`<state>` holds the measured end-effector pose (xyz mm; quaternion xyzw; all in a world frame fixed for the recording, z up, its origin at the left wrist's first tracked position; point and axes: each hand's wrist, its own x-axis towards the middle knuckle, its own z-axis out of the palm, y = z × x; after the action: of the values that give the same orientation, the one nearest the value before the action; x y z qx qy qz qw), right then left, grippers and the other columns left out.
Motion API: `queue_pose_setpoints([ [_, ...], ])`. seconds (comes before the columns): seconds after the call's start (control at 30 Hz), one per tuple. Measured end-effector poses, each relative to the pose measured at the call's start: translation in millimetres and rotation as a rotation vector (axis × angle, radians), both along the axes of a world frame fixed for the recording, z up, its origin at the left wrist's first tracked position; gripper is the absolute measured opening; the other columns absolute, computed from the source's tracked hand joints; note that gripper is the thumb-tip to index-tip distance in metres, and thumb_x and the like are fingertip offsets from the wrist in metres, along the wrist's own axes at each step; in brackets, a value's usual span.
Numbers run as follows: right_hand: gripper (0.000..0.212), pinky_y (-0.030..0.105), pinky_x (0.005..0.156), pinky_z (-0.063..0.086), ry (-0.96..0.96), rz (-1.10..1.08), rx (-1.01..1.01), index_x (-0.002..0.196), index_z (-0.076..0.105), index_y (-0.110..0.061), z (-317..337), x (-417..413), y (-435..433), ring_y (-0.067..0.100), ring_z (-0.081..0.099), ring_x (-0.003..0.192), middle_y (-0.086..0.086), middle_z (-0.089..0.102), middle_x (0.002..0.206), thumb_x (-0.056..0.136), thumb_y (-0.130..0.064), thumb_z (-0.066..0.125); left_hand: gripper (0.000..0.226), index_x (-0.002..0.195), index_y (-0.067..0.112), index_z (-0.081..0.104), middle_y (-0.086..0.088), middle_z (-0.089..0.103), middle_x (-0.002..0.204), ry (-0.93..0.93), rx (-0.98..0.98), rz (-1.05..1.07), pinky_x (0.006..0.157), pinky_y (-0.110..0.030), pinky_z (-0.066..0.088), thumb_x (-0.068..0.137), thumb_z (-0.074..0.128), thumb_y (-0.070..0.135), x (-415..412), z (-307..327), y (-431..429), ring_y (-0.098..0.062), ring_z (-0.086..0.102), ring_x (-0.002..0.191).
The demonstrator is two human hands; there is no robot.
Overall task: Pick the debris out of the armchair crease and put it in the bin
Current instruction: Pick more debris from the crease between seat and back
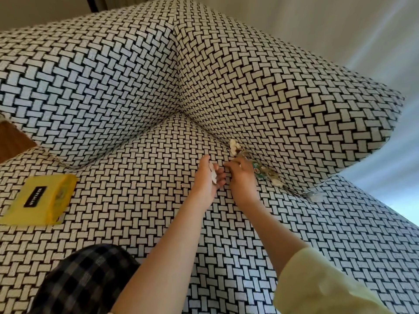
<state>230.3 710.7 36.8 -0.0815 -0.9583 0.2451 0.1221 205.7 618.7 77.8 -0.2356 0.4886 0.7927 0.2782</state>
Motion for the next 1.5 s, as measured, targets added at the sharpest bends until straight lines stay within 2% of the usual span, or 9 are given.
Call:
queue_pose_setpoints([
  [0.1,0.032,0.028,0.093,0.045,0.084,-0.158,-0.174,0.118,0.058,-0.007,9,0,2,0.024,0.050,0.114,0.014,0.050,0.127,0.091,0.002,0.043,0.036,0.063,0.012,0.042,-0.007,0.053,0.069,-0.017,0.024,0.031,0.063,-0.026,0.041,0.096,0.031,0.020,0,-6,6,-0.017,0.049,0.063],
  [0.27,0.026,0.010,0.051,0.034,0.249,-0.238,-0.448,0.116,0.057,-0.011,32,-1,-19,0.009,0.049,0.057,0.004,0.060,0.071,0.095,-0.013,0.043,0.029,0.079,0.010,0.056,-0.004,0.060,0.066,-0.125,0.204,-0.101,0.065,-0.028,0.047,0.096,0.036,0.023,6,2,13,-0.015,0.056,0.065],
  [0.43,0.033,0.007,0.070,0.041,0.150,-0.192,-0.314,0.114,0.060,-0.008,27,0,-28,0.016,0.056,0.076,0.010,0.065,0.089,0.094,-0.015,0.035,0.041,0.087,0.011,0.063,-0.007,0.067,0.079,-0.143,0.275,-0.058,0.073,-0.031,0.049,0.096,0.034,0.040,10,-1,9,-0.019,0.061,0.079],
  [0.53,0.051,0.043,0.092,0.039,0.087,-0.103,0.052,0.120,0.058,-0.005,7,5,-34,0.028,0.057,0.106,0.014,0.064,0.111,0.090,-0.027,0.022,0.046,0.100,0.018,0.064,-0.007,0.068,0.096,-0.099,0.214,-0.134,0.089,-0.035,0.046,0.093,0.035,0.053,10,-7,3,-0.020,0.061,0.094],
  [0.67,0.060,0.049,0.112,-0.008,-0.320,-0.058,0.328,0.148,0.002,-0.010,9,0,-20,0.018,-0.012,0.143,0.005,-0.009,0.156,0.096,-0.031,0.025,0.035,0.105,0.027,0.065,-0.002,0.069,0.105,-0.009,0.058,-0.187,0.094,-0.033,0.047,0.089,0.047,0.051,11,-8,13,-0.015,0.062,0.100],
  [0.8,0.078,0.048,0.107,-0.019,-0.365,0.037,0.541,0.146,-0.008,-0.008,28,-1,-9,0.022,-0.025,0.139,0.009,-0.024,0.153,0.092,-0.041,0.037,0.030,0.087,0.028,0.066,-0.001,0.070,0.099,0.035,-0.113,-0.098,0.091,-0.036,0.050,0.080,0.056,0.055,10,-10,26,-0.016,0.064,0.094],
  [1.1,0.042,0.054,0.104,0.030,0.098,-0.225,0.127,0.130,0.046,-0.008,24,-4,0,0.034,0.039,0.128,0.015,0.042,0.139,0.092,-0.021,0.034,0.044,0.056,0.015,0.046,0.002,0.044,0.043,-0.155,-0.054,0.199,0.041,-0.019,0.032,0.083,0.058,0.047,2,-11,33,-0.012,0.037,0.037],
  [1.33,0.079,0.042,0.108,0.027,-0.360,-0.002,0.390,0.146,-0.013,-0.021,25,-24,10,0.030,0.022,0.135,0.011,0.009,0.153,0.093,-0.027,0.045,0.028,0.060,0.014,0.046,0.004,0.039,0.041,-0.124,-0.183,0.168,0.032,-0.011,0.018,0.087,0.053,0.020,-24,-10,27,-0.009,0.027,0.029],
  [1.5,0.084,0.050,0.101,0.038,-0.595,0.082,0.410,0.146,-0.013,-0.029,31,-50,1,0.038,0.016,0.135,-0.002,-0.017,0.155,0.090,-0.016,0.049,0.035,0.054,0.012,0.044,-0.002,0.043,0.052,0.033,-0.387,0.127,0.041,-0.019,0.033,0.086,0.054,0.020,-54,-20,17,-0.018,0.039,0.047],
])
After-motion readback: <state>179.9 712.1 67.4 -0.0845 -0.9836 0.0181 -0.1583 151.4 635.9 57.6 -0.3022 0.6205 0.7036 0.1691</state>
